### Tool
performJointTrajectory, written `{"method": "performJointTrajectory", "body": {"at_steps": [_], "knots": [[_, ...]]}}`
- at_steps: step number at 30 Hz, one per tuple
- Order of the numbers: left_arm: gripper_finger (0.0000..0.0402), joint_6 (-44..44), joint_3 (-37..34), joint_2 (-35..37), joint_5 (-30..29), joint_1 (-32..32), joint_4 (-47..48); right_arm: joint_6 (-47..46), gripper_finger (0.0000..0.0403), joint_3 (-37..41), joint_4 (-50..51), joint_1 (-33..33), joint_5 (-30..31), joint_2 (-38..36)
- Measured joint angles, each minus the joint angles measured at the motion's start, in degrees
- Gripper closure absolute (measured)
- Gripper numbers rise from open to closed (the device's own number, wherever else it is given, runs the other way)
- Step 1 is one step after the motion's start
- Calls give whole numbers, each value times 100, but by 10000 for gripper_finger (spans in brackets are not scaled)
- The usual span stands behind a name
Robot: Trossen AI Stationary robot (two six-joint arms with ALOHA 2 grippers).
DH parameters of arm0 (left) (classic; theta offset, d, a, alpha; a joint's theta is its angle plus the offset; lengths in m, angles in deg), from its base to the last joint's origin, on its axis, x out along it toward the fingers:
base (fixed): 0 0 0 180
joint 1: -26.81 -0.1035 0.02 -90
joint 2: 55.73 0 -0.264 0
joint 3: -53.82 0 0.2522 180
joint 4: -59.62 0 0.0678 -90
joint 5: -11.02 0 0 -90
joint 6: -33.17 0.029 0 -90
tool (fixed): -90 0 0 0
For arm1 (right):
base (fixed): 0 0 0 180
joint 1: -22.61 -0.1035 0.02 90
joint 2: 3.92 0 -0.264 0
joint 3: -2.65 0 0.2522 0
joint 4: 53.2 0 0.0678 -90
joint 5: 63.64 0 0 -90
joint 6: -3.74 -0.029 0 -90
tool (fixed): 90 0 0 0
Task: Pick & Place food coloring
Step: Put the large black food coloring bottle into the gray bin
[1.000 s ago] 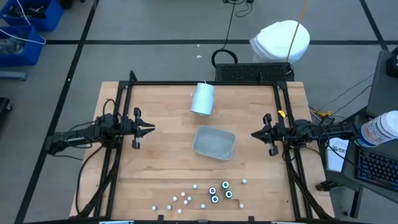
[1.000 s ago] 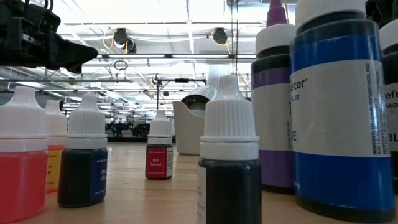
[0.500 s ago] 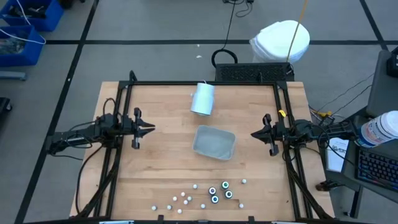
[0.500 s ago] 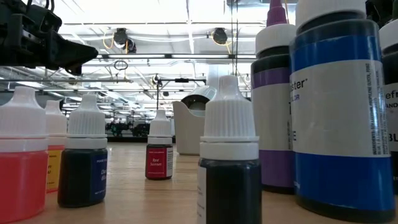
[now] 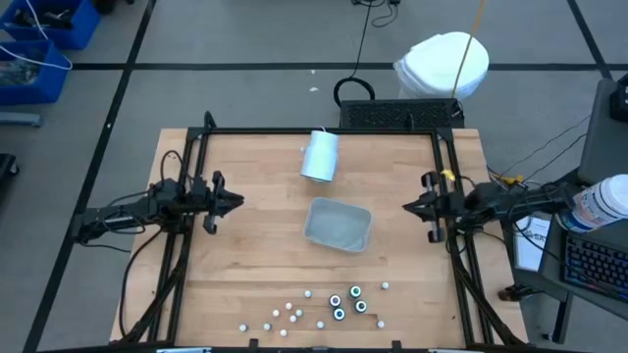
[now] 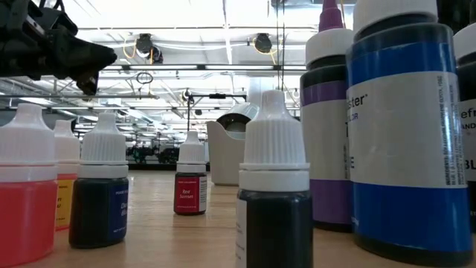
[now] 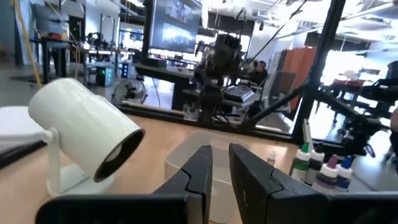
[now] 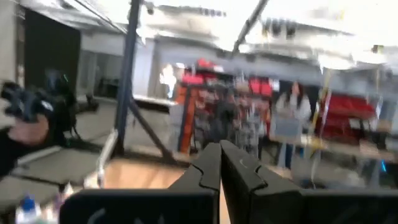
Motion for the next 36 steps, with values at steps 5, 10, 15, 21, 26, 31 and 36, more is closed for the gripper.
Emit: {"method": "performJointTrajectory", "body": {"at_steps": [5, 10, 15, 21, 26, 31, 36], "knots": [[341, -209, -1, -9, -100, 0, 138, 116, 403, -1888, 1689, -687, 620, 1716], [341, -104, 0, -52, -232, 0, 202, -275, 403, -3738, 3634, -1989, 1866, 3745], [341, -78, 0, -74, -275, 0, 222, -927, 403, -4875, 4100, -3321, 3419, 5278], [341, -282, 0, -74, -281, 0, 216, -2106, 403, -5522, 4086, -4616, 4958, 6696], [341, -477, -1, -74, -278, 0, 89, -2676, 403, -5690, 3519, -5128, 5710, 7833], [341, -398, 0, -74, -278, 0, -126, -3187, 392, -5701, 2674, -5105, 5801, 8588], [341, -79, 0, -74, -391, -2, -322, -3384, 334, -5701, 2493, -5032, 5781, 8819]]}}
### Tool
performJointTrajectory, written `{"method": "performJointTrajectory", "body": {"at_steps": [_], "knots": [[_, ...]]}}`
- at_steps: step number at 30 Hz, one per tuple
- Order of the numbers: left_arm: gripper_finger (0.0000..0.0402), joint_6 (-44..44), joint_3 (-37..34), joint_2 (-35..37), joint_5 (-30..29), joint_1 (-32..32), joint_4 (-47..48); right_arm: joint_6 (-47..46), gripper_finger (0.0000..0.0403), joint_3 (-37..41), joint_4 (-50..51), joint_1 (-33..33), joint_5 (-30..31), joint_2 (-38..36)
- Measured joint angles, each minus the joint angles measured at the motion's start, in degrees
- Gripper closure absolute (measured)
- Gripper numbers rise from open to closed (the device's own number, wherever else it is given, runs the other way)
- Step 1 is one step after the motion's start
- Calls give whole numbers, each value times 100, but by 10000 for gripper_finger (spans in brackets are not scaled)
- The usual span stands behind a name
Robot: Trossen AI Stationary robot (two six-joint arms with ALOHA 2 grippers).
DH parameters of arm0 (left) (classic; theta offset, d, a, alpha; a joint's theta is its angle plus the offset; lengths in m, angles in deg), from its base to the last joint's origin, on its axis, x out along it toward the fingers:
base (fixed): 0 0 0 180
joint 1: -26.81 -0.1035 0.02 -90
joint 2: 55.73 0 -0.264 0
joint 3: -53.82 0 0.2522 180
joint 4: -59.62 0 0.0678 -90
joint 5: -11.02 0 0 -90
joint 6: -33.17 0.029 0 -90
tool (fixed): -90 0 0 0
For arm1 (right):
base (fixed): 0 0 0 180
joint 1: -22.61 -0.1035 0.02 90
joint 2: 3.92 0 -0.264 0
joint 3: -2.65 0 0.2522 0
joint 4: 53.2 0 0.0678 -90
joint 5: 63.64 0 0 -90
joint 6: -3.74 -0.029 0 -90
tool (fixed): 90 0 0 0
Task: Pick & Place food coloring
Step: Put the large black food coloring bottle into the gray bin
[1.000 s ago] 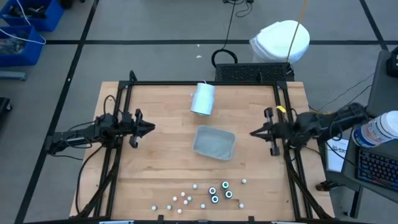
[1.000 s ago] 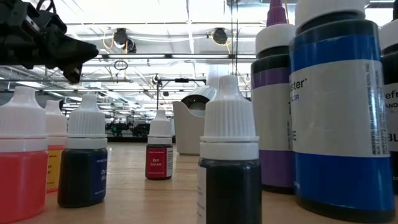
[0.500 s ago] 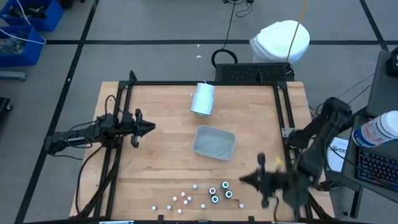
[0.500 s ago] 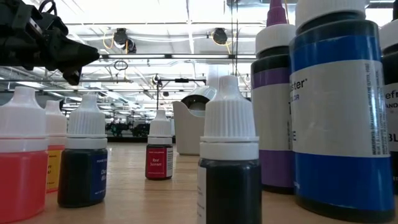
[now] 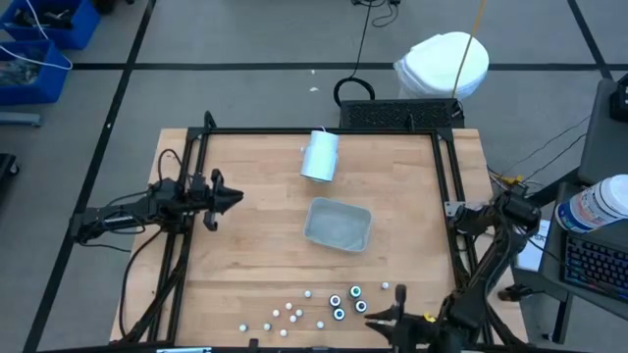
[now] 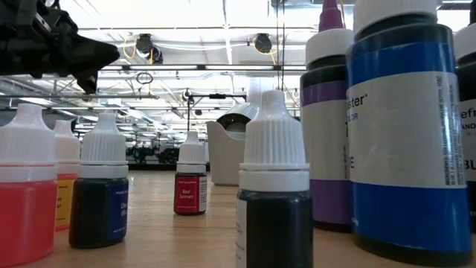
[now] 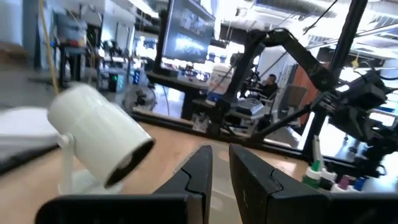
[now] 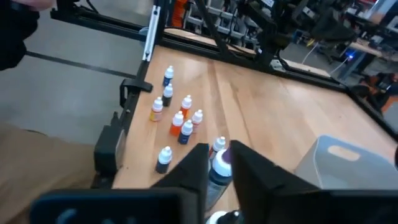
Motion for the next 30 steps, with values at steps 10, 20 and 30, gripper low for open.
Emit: {"method": "performJointTrajectory", "body": {"at_steps": [10, 20, 30], "knots": [[341, 826, 0, 0, -884, 0, -173, -1558, 217, 89, 587, -83, 8, -33], [341, 891, 0, 0, -889, 0, -288, -2617, 209, 424, 725, 284, -430, 210], [341, 769, 0, 0, -829, 0, -208, -2998, 202, 424, 1081, 324, -628, 219]]}}
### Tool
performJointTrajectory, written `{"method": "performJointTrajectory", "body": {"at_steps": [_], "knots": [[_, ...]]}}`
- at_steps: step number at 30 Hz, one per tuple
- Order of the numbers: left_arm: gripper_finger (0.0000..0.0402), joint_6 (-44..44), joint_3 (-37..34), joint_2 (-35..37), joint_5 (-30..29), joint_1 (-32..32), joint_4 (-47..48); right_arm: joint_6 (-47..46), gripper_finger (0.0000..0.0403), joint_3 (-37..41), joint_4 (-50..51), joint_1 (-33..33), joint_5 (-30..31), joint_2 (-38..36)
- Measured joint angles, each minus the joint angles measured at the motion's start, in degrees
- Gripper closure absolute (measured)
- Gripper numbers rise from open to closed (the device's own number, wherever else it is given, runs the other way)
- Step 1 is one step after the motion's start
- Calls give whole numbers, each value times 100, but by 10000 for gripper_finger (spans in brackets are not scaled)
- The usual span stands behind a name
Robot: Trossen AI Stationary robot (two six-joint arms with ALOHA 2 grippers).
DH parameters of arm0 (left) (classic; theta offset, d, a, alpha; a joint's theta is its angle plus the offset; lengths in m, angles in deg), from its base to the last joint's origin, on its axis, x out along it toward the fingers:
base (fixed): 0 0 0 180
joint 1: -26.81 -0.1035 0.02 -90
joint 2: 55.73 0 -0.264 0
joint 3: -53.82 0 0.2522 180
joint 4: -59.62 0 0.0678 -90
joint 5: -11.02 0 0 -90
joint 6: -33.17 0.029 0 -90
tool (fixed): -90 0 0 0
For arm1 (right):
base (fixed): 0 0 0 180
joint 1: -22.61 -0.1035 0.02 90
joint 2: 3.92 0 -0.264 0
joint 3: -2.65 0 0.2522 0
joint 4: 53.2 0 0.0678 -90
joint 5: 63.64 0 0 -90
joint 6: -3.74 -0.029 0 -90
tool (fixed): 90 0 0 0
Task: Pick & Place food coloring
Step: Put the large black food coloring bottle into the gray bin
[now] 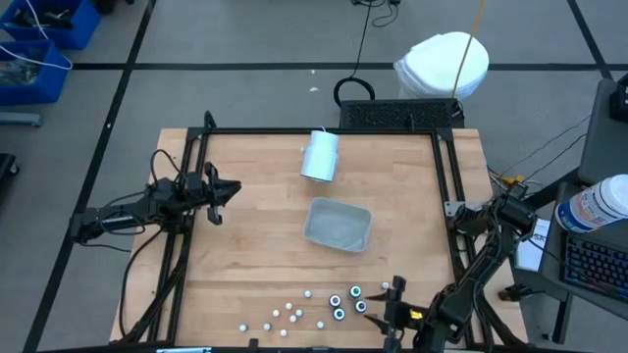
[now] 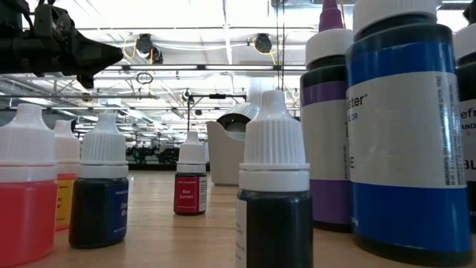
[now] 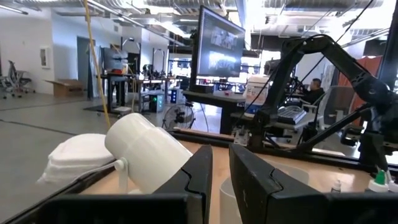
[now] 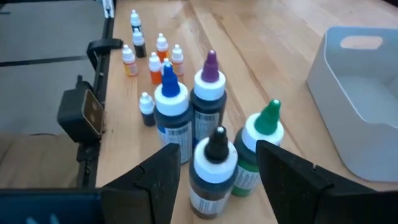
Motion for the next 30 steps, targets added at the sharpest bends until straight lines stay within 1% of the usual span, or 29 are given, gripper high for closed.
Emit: {"method": "performJointTrajectory", "body": {"at_steps": [5, 10, 22, 25, 30], "knots": [[341, -15, 0, 0, 4, 0, 14, -119, 202, 0, -3, 65, -122, 142], [341, -37, 0, 0, 7, 0, 17, -280, 202, 2, 39, 231, -541, 188], [341, -35, 0, 0, 4, 0, 13, -219, 202, 2, 31, 347, -560, 188], [341, -33, -1, 0, 4, 0, 13, -215, 203, 2, 31, 343, -660, 188], [341, -33, 0, 0, 2, 0, 11, -216, 226, 2, 33, 352, -709, 188]]}}
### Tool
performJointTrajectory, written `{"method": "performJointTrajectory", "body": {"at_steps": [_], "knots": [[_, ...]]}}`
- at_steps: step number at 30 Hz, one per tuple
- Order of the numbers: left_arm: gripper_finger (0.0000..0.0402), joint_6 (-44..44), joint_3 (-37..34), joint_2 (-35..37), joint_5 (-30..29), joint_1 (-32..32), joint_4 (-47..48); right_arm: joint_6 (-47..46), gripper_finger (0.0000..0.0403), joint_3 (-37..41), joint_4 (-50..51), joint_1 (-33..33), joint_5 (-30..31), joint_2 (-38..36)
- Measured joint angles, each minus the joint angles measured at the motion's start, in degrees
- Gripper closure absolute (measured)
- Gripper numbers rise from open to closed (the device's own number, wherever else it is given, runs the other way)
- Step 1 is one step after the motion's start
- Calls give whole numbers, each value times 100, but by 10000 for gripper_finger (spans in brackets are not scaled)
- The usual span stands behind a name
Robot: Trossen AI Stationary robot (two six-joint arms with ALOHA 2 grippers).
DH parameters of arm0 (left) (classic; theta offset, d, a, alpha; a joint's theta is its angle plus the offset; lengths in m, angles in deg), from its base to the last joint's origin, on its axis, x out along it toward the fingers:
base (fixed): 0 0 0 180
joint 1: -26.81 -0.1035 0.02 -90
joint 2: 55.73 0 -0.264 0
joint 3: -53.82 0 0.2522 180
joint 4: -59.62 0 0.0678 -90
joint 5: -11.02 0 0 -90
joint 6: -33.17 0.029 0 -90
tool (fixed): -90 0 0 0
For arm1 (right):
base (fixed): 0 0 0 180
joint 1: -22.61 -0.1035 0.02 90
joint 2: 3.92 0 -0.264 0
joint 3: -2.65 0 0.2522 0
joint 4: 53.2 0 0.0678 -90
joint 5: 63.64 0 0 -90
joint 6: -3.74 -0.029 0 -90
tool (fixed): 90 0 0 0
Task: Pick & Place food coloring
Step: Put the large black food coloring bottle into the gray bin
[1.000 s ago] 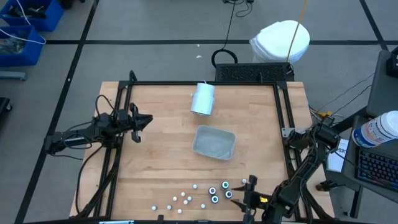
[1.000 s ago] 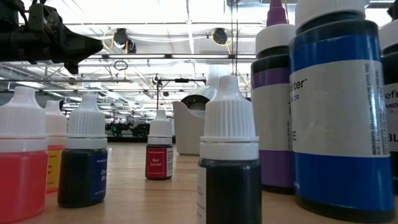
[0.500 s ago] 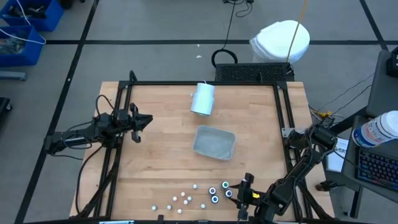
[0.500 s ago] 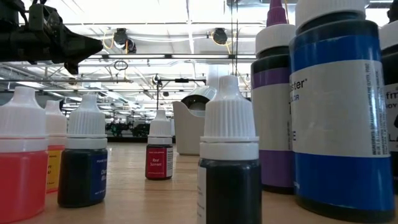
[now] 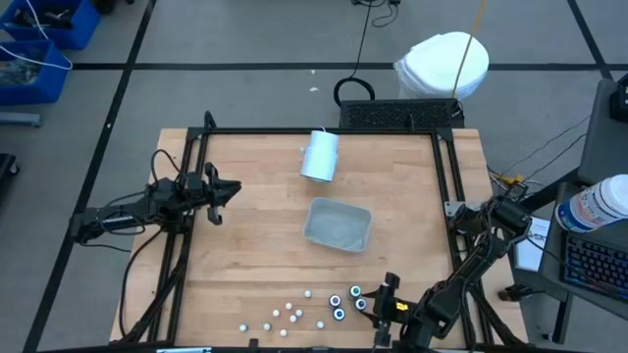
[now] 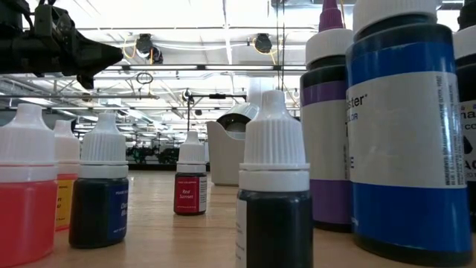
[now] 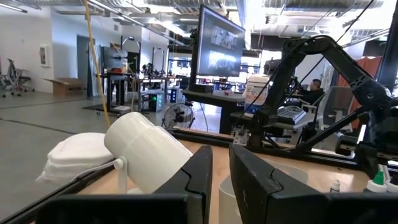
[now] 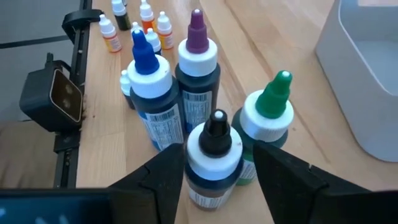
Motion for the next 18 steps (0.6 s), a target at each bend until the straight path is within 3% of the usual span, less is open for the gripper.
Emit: {"method": "performJointTrajectory", "body": {"at_steps": [11, 18], "knots": [[341, 6, 0, 0, -2, 0, -2, -39, 296, 145, -72, 0, -98, -11], [341, 7, 0, 0, -2, 0, -2, -22, 299, 153, -118, -6, -122, -26]]}}
